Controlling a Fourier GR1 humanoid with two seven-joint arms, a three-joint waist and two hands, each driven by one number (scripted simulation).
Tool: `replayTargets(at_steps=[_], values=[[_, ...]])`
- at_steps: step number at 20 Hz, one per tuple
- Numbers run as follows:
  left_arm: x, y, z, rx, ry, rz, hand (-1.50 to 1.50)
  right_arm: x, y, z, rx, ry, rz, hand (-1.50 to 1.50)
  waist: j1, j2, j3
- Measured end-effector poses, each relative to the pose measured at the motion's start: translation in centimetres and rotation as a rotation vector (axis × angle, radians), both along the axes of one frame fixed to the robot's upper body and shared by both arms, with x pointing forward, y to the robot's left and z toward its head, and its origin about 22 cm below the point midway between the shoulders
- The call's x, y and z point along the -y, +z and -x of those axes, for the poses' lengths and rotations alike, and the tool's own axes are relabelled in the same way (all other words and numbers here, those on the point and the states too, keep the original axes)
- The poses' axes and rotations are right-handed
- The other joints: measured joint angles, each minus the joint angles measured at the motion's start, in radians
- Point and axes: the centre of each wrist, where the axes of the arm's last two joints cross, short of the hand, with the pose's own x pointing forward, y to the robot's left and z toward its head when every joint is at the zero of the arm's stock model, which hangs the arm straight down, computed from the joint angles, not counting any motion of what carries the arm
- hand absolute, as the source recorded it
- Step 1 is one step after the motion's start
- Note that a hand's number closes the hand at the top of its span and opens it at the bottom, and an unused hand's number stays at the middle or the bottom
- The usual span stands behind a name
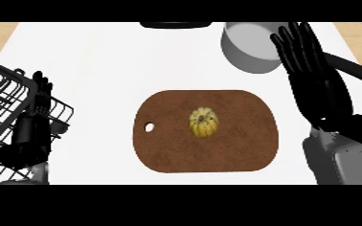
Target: Pick the squash from the cutting board and place it in the pot
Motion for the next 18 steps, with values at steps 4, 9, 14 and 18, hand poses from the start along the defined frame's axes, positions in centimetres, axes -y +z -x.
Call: replayTargets(at_steps=[4, 9, 14, 18], values=[[3.6, 0.0, -2.0, 0.058, -0.162, 0.007, 0.0, 0.8, 2.2, -1.7, -0.132, -0.037, 0.143, 1.5, 0.018, -0.004, 0.007], [3.9, 1.2, -2.8, 0.029, -0.195, 0.114, 0.0, 4.6, 4.9, -3.1, -0.285, -0.224, 0.619, -1.5, 0.026, -0.01, 0.001], [3.7, 2.0, -3.5, -0.035, -0.228, 0.198, 0.0, 4.5, 6.5, -2.4, -0.317, -0.295, 0.937, -1.5, 0.028, -0.014, 0.012], [3.8, 2.3, -3.6, -0.073, -0.25, 0.233, 0.0, 2.3, 8.5, -1.5, -0.285, -0.246, 1.079, -1.5, 0.033, -0.015, 0.013]])
